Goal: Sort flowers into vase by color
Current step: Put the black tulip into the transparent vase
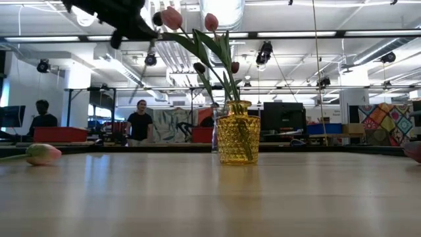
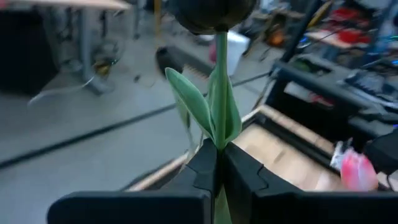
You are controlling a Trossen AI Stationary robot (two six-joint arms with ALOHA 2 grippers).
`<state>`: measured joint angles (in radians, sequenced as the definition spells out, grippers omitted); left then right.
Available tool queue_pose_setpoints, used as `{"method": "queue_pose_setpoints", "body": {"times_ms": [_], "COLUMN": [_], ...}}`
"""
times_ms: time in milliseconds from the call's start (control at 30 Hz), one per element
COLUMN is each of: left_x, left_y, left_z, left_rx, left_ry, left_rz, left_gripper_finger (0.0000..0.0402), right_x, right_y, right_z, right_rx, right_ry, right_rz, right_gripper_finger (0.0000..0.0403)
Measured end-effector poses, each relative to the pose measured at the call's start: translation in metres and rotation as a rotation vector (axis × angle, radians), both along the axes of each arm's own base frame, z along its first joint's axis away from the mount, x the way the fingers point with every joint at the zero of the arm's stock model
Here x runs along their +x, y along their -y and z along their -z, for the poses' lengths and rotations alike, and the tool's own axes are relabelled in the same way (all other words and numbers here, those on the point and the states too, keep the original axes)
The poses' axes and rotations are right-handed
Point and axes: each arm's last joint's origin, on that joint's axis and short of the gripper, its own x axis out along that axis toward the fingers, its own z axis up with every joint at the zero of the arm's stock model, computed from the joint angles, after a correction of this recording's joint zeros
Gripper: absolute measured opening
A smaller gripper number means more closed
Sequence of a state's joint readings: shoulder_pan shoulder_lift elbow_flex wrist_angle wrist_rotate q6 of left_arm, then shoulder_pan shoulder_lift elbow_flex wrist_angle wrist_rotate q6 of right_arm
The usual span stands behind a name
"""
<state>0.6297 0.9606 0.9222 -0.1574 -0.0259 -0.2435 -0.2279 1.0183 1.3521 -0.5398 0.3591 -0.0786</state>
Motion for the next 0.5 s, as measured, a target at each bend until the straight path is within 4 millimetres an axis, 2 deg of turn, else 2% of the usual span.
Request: {"method": "queue_pose_setpoints", "body": {"times_ms": [233, 500], "left_x": [0.032, 0.075], "left_y": [-0.055, -0.093], "left_z": [0.000, -0.015], "left_rx": [0.149, 0.312], "left_ry": [0.131, 0.241], "left_rz": [0.142, 0.231], "left_gripper_finger": [0.0000, 0.0000], "right_x": [0.006, 0.005], "right_y": [0.003, 0.005], "right_z": [-0.001, -0.002], "right_rx": [-0.029, -0.047], "right_ry": [0.026, 0.022], "right_rz": [0.050, 0.122], "right_gripper_finger": [0.0013, 0.0013]}}
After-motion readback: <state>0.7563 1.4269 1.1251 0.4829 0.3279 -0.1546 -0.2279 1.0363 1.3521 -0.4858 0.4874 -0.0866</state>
